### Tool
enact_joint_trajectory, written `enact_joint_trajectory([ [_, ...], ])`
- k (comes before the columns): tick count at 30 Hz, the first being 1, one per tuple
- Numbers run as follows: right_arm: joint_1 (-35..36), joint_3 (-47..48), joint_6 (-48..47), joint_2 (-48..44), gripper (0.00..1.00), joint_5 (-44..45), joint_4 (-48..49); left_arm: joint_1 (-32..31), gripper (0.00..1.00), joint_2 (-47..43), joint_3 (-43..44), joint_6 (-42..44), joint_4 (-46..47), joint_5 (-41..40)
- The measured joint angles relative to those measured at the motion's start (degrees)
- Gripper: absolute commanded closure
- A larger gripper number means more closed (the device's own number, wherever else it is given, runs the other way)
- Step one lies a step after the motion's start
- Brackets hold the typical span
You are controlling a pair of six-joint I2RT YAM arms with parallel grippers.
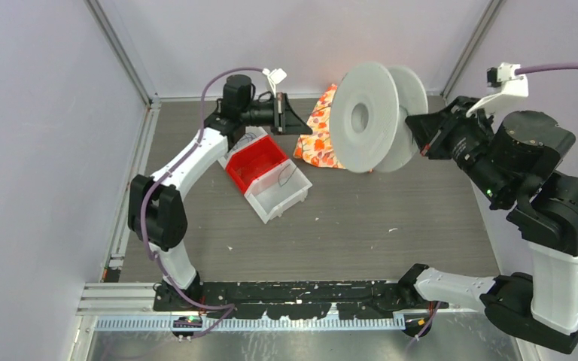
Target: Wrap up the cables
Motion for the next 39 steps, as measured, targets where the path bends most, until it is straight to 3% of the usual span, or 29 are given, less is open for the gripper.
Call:
enact_joint_trajectory([
  [10,0.0,-6.6,-2.3,4.6,1.00,16.3,21.2,-7.8,1.00,-7.8,-10.3,3.4,-2.2,-0.4],
  [18,0.0,-7.0,-8.7,17.4,1.00,27.4,29.5,-10.0,0.99,-7.9,-11.7,3.1,-1.9,-0.4],
  [27,0.0,-8.0,-11.5,23.3,1.00,29.9,26.8,-11.1,0.99,-9.1,-11.6,3.1,-3.7,-0.4],
  [31,0.0,-8.2,-11.6,23.6,1.00,28.7,21.8,-11.1,0.98,-9.4,-6.9,5.1,-8.8,-0.7],
  [39,0.9,-9.2,-8.7,23.0,1.00,13.2,9.8,-11.3,0.96,-9.5,9.8,15.1,-24.4,-3.3],
])
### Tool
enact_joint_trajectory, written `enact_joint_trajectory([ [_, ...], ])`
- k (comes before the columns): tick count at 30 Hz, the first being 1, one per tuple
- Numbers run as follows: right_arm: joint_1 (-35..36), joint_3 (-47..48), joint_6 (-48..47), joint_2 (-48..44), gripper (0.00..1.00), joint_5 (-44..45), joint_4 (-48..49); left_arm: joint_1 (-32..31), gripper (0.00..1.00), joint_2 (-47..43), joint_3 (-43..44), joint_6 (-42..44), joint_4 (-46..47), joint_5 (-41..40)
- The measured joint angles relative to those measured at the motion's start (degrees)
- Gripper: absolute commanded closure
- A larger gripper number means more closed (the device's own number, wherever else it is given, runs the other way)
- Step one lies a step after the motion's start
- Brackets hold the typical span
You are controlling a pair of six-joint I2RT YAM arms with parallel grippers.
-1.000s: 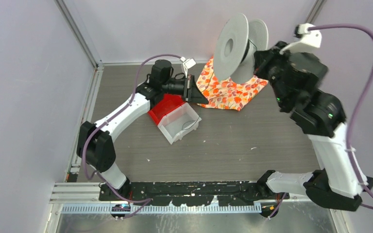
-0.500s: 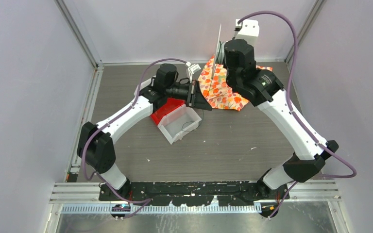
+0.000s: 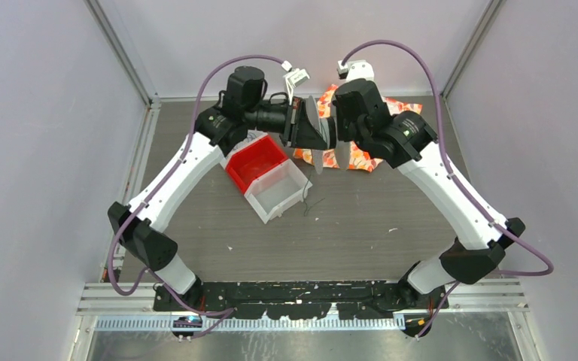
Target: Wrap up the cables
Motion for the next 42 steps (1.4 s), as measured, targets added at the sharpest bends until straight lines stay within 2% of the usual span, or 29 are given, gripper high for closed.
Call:
enact_joint_trajectory([
  [9,-0.2,-0.2,0.2,-8.2,1.00,-16.3,-10.0,-0.2,0.94,0.3,9.0,8.8,-11.9,-0.8],
  [16,-0.5,-0.5,-2.4,-13.1,1.00,-24.6,-18.4,1.7,0.91,0.3,10.8,11.5,-12.8,-1.1],
  [22,-0.5,-0.3,-3.0,-17.5,1.00,-29.6,-19.5,2.7,0.90,0.4,10.8,11.8,-12.8,-1.1],
  [31,-0.5,4.7,-0.8,-20.5,1.00,-28.3,-18.1,4.0,0.88,0.5,3.0,8.0,-6.5,0.8],
  [42,-0.6,10.1,5.2,-20.8,1.00,-15.7,-12.6,4.7,0.82,0.6,-7.6,-2.0,7.3,3.6],
])
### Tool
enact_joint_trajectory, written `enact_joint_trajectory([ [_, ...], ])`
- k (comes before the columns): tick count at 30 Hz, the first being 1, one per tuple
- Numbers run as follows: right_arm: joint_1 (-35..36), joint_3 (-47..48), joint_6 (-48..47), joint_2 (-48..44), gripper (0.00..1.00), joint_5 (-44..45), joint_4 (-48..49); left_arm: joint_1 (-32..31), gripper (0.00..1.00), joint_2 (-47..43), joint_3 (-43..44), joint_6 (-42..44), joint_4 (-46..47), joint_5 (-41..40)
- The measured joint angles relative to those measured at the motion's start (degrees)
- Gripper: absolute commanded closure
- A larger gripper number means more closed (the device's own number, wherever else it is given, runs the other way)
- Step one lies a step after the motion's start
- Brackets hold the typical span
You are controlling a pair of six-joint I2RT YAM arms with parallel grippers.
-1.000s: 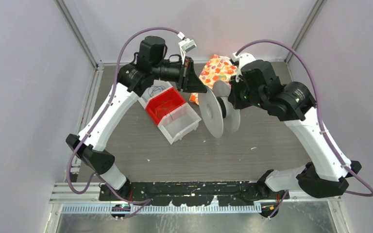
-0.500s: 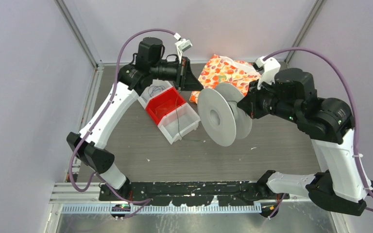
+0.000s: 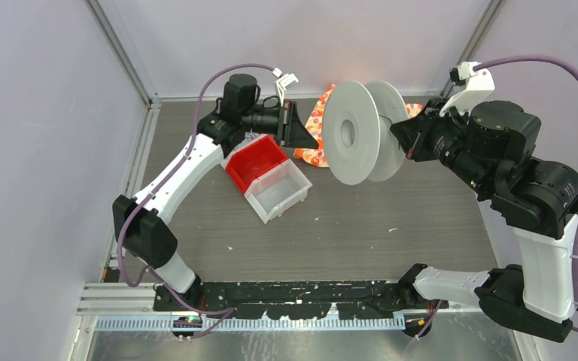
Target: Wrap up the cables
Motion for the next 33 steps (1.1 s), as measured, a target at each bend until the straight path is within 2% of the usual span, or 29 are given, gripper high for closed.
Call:
enact_joint_trajectory([
  [2,0.0,0.6,0.5,0.4,1.00,1.1,0.9,0.0,0.76,-0.1,-1.3,-0.9,2.0,-0.1],
  [6,0.0,3.9,0.6,2.4,1.00,2.6,1.8,0.0,0.56,-1.5,-6.3,-0.7,5.7,-2.6],
  [8,0.0,5.6,0.6,3.6,1.00,3.3,2.5,0.0,0.48,-4.0,-11.8,0.2,9.6,-5.0],
  [9,0.0,6.0,0.6,4.0,1.00,3.6,2.8,0.0,0.40,-5.4,-15.0,0.5,11.8,-6.3],
  [11,0.0,7.1,0.5,4.8,1.00,4.1,3.4,0.0,0.28,-8.9,-22.8,1.5,19.2,-9.0],
  [12,0.0,7.7,0.5,5.2,1.00,4.2,3.5,0.0,0.26,-10.6,-26.9,2.0,23.2,-10.5],
  [17,0.0,10.5,0.6,7.1,1.00,4.2,4.3,0.0,0.25,-14.9,-39.1,5.5,36.0,-17.5],
  [27,0.0,10.5,1.1,7.9,0.99,2.1,5.5,0.0,0.25,-16.8,-44.8,8.3,47.3,-21.0],
  [33,0.0,10.3,1.4,7.9,1.00,1.9,6.5,-1.0,0.25,-13.6,-44.8,6.5,52.5,-23.1],
])
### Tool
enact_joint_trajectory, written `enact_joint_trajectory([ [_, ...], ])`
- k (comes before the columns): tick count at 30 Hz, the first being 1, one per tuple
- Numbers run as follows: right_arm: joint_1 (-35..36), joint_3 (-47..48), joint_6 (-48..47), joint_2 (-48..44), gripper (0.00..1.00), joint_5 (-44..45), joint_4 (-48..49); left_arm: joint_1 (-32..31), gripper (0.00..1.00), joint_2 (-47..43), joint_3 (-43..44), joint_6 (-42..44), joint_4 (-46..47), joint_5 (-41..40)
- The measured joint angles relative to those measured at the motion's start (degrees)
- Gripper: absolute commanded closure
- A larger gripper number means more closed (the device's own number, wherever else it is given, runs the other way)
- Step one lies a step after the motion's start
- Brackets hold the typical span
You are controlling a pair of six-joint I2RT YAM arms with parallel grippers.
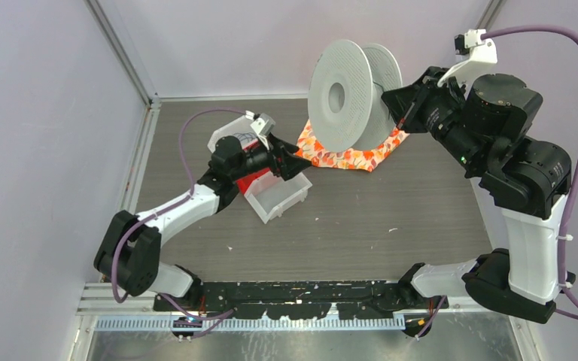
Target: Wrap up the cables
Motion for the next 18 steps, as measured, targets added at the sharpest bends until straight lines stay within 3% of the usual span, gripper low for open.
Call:
enact_joint_trajectory([
  [13,0.0,-0.1,0.7,1.2,1.00,-0.5,1.1,-3.2,0.28,6.4,0.0,-8.9,10.8,-4.4],
  [15,0.0,-0.1,0.9,1.2,1.00,-0.7,1.1,-3.8,0.40,7.2,0.0,-9.6,12.3,-4.4],
  [18,0.0,-0.1,0.9,1.2,0.99,-0.9,1.5,-4.4,0.69,9.4,0.4,-11.2,13.8,-4.4],
])
